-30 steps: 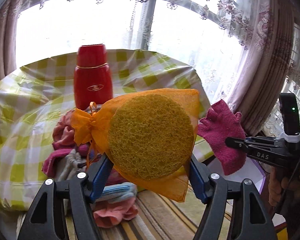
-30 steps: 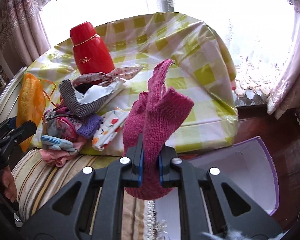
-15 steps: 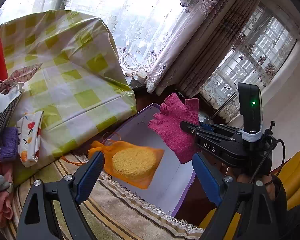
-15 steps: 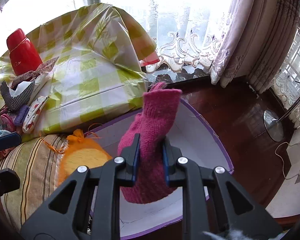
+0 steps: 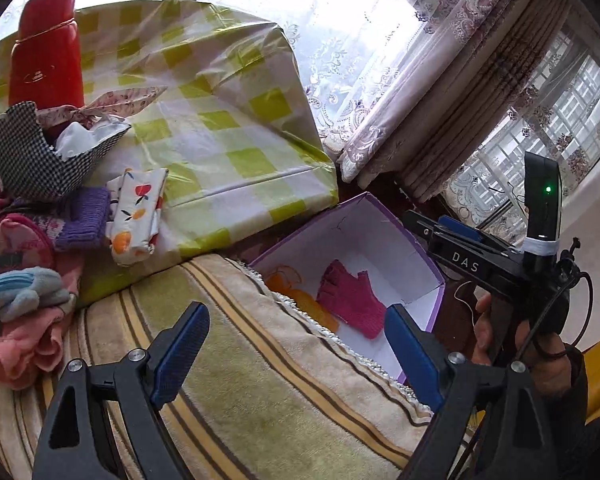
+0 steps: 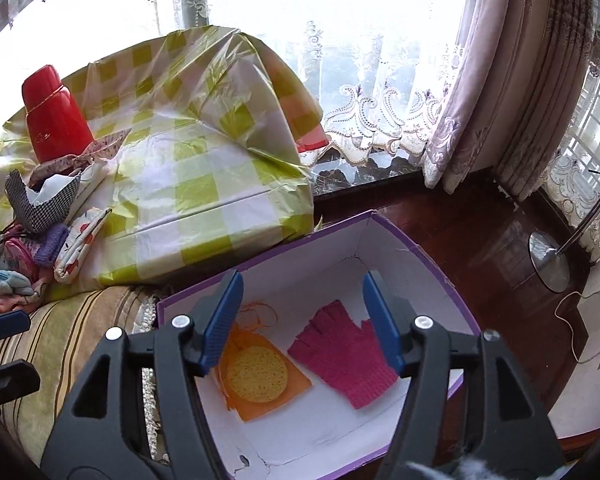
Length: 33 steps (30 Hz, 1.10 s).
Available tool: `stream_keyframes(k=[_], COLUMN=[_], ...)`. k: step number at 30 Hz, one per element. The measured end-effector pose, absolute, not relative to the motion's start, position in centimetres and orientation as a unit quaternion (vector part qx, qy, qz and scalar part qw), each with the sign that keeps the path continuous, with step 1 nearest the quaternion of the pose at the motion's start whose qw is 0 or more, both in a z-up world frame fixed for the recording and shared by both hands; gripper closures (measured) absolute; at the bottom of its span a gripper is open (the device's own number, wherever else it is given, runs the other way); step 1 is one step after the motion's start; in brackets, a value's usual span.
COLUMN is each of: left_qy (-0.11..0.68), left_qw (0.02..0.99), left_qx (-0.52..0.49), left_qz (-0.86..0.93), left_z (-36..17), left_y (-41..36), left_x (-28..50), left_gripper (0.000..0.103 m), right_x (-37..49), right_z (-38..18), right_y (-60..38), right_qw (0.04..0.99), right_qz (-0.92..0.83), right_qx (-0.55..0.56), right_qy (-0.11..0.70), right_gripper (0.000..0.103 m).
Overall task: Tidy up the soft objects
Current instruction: 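Move both grippers back over the pile of soft items, then grasp grey drawstring pouch with left gripper while right gripper grasps houndstooth cloth bag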
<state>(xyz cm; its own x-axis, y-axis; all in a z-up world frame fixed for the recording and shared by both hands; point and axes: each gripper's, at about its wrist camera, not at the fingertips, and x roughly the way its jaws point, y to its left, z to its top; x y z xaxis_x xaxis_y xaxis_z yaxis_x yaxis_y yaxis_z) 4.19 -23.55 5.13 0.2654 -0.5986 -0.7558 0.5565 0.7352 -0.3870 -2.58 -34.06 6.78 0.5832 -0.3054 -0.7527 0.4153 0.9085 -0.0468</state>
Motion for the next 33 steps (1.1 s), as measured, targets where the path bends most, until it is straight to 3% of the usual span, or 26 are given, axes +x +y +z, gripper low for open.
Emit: stream_keyframes(k=[2,4,5,14,19,33], left_qy=[0.486,0.502,0.513,0.529,0.511,0.462], left_qw=[0.801,0.8,0.796,0.796,0.818,0.868], left_qx=[-0.029,-0.04,-0.049,-0.116,-0.155,-0.119], left_qz=[-0.349,-0.325,-0.318,-0.272,-0.213,-0.135], left_z=[5.1,4.6,4.2,3.5,4.1,5.8], left_y=[-21.9,-20.3,-19.5,-12.1,-7.7,-3.2], left_x=[4.2,4.5,4.7,3.6,4.2,9.6], left_gripper=[0.024,0.043,0.044,0.044,0.044,0.044], right_x=[-1.8,-1.2,-0.8,2.1,4.1,11.2], right_z=[6.6,6.5,6.4,6.5,6.7,5.7], right_y=[-32.7,-31.3,-30.5,-23.8,-23.7,-16.8], right_qw=[0.889,0.894,0.895,0.9,0.895,0.883], right_qz=[-0.181,-0.149,-0.128,-0.06,-0.028,0.058], right_qx=[0.055,0.052,0.052,-0.024,0.027,0.034], right_qy=[0.416,0.42,0.423,0.431,0.444,0.465], right_gripper=[0.037,0.037,0.037,0.037,0.037,0.037])
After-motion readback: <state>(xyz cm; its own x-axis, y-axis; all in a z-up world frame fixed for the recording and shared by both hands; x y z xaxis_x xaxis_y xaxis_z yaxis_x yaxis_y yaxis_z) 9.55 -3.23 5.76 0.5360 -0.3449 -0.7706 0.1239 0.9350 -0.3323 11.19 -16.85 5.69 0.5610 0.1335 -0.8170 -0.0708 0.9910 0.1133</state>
